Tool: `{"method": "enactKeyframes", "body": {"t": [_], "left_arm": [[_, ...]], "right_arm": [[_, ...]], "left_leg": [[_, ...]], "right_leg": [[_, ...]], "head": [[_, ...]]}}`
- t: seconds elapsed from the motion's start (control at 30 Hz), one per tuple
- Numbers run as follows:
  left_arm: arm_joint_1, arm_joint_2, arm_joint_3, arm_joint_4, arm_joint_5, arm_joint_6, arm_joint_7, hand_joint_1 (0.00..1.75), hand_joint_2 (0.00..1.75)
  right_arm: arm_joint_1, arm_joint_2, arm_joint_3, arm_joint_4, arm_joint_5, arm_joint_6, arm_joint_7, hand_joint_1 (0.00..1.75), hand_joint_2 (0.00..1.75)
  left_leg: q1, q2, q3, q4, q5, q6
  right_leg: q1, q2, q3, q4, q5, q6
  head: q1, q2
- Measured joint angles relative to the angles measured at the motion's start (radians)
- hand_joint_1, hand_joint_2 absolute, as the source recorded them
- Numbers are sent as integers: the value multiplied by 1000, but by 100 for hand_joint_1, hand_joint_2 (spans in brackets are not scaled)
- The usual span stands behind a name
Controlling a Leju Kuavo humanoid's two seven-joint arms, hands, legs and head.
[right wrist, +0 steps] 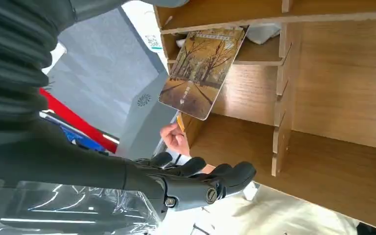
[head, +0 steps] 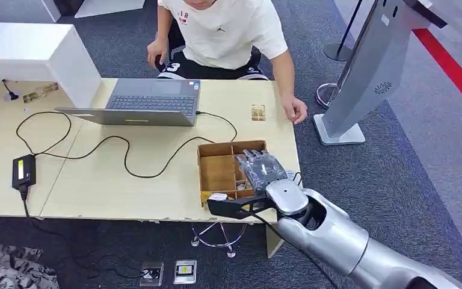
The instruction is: Pass the card to the sensor for recognition and then transmit it.
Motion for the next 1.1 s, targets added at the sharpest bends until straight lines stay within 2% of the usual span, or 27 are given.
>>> {"method": "enactKeyframes", "body": {"t": [0.13,0.27,0.53,0.93,0.97,1.0,1.1], "left_arm": [[0,0,0,0,0,0,0,0,175],[0,0,0,0,-3,0,0,0,175],[0,0,0,0,-9,-2,0,0,175],[0,0,-1,0,-9,-2,0,0,175],[0,0,-1,0,-9,-2,0,0,175],[0,0,-1,0,-9,-2,0,0,175],[0,0,-1,0,-9,-2,0,0,175]], "right_arm": [[0,2,0,13,21,-17,4,16,175],[0,2,-1,28,31,-26,9,37,175],[0,1,-2,48,38,-31,12,49,175],[0,1,-3,76,43,-31,9,51,175],[0,1,-3,78,43,-31,9,58,175],[-1,1,-2,80,43,-31,9,75,175],[-1,1,-3,85,44,-31,9,80,175]], "left_leg": [[0,0,0,0,0,0],[0,0,0,0,0,0],[0,0,0,0,0,0],[0,0,0,0,0,0],[0,0,0,0,0,0],[0,0,0,0,0,0],[0,0,0,0,0,0]], "right_leg": [[0,0,0,0,0,0],[0,0,0,0,0,0],[0,0,0,0,0,0],[0,0,0,0,0,0],[0,0,0,0,0,0],[0,0,0,0,0,0],[0,0,0,0,0,0]], "head": [[0,0],[0,0],[0,0],[0,0],[0,0],[0,0],[0,0]]}}
